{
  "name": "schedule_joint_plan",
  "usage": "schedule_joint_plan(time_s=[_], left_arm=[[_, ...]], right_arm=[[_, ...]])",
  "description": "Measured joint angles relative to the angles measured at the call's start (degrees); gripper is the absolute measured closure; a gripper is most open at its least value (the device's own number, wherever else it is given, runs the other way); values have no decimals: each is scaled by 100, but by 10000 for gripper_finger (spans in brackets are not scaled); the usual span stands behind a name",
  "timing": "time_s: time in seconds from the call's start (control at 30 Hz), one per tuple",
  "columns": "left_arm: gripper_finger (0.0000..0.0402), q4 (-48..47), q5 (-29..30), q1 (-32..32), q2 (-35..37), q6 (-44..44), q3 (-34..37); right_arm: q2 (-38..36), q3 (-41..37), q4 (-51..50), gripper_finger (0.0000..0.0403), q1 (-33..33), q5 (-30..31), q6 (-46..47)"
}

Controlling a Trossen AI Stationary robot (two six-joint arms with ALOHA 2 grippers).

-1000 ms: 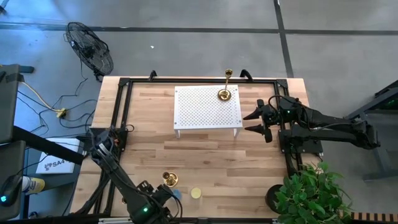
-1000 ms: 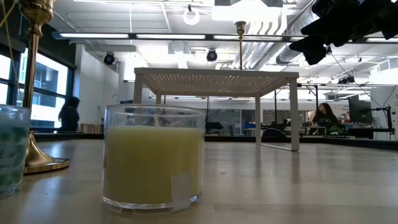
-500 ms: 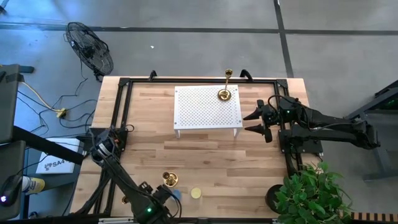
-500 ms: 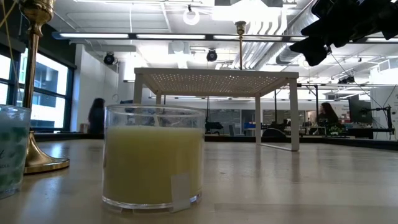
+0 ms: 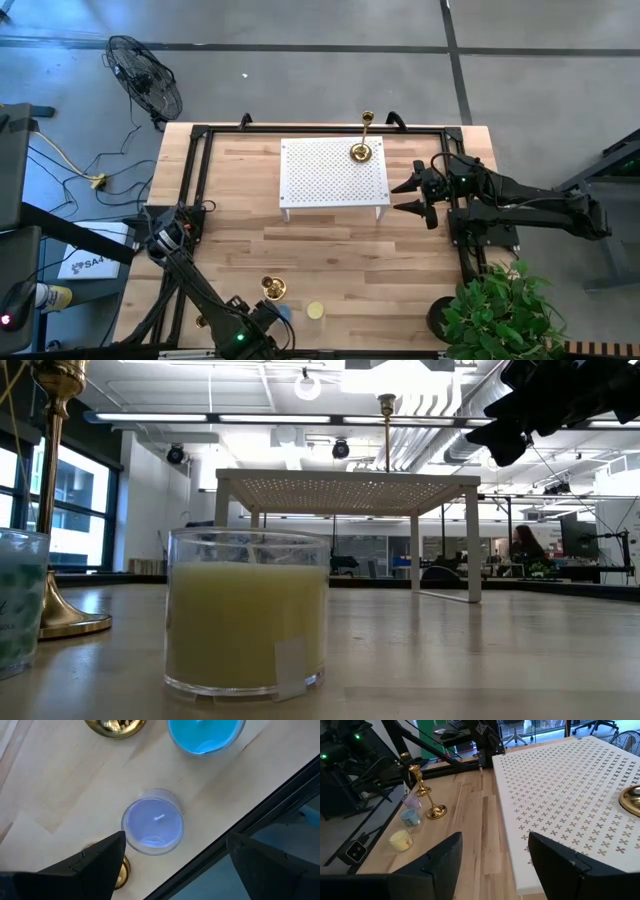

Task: Pick & Place candle stick holders
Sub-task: Put the violet scented candle on the shelf

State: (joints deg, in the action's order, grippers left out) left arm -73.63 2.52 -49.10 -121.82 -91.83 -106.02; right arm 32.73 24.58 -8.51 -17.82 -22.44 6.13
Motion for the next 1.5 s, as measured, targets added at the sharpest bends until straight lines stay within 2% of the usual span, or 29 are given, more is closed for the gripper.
schedule_joint_plan(time_s=[0.3, 0.4, 0.63, 1.5], left_arm=[[60, 37, -142, 0, 2, -18, 282], [60, 212, -321, -1, 2, -13, 471], [60, 638, -328, 0, 2, 14, 710], [60, 692, -334, 39, 2, 4, 726]], right_arm=[[0, 0, -36, 180, 0, -16, 9], [0, 0, -75, 180, 0, -19, 9], [0, 0, -74, 180, 0, -21, 9], [0, 0, -72, 180, -1, -21, 51]])
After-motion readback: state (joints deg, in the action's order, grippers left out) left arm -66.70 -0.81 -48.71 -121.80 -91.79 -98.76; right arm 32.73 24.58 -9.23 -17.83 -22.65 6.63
